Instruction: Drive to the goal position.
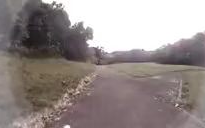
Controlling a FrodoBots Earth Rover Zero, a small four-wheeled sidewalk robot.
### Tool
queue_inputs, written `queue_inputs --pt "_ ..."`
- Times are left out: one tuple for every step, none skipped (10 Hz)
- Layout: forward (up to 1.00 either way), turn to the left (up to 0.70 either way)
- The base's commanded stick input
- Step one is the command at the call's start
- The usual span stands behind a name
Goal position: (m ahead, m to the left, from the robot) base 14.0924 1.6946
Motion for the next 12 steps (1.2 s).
queue_inputs --pt "0.85 0.00" --pt "0.85 0.00" --pt "0.85 0.00" --pt "0.85 0.00" --pt "0.85 0.00" --pt "0.85 0.00" --pt "0.85 0.00" --pt "0.85 0.00" --pt "0.85 -0.03" --pt "0.85 -0.09" --pt "0.85 -0.18" --pt "0.85 -0.28"
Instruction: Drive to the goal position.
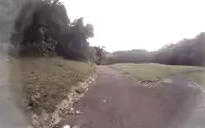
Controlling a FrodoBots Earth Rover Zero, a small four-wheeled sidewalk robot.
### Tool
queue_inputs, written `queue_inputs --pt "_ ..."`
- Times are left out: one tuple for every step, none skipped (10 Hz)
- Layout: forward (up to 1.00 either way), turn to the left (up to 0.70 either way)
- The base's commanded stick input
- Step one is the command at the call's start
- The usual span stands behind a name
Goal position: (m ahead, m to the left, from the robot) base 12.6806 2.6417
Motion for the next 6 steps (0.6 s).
queue_inputs --pt "0.85 -0.32" --pt "0.85 -0.28" --pt "0.85 -0.13" --pt "0.85 0.00" --pt "0.85 0.00" --pt "0.85 0.00"
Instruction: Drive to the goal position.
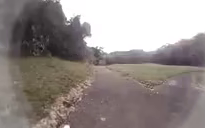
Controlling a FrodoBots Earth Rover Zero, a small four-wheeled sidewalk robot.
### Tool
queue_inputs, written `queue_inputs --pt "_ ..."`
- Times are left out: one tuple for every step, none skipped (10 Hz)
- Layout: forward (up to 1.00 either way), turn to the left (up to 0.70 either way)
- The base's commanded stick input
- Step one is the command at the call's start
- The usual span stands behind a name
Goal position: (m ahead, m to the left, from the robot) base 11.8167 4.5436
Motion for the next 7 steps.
queue_inputs --pt "0.85 0.00" --pt "0.85 0.00" --pt "0.85 0.00" --pt "0.85 0.00" --pt "0.85 0.00" --pt "0.85 0.00" --pt "0.85 0.00"
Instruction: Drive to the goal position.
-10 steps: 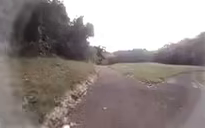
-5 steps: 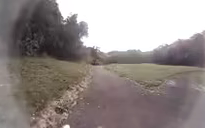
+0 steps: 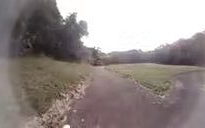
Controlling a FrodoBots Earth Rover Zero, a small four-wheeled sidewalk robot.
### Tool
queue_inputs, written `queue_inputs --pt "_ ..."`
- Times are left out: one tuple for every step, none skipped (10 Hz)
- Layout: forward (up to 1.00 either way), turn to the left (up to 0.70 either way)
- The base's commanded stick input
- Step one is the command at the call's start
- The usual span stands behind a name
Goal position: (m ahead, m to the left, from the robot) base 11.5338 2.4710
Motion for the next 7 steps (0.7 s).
queue_inputs --pt "0.85 0.00" --pt "0.85 0.00" --pt "0.85 0.00" --pt "0.85 0.00" --pt "0.85 0.00" --pt "0.85 0.00" --pt "0.85 0.00"
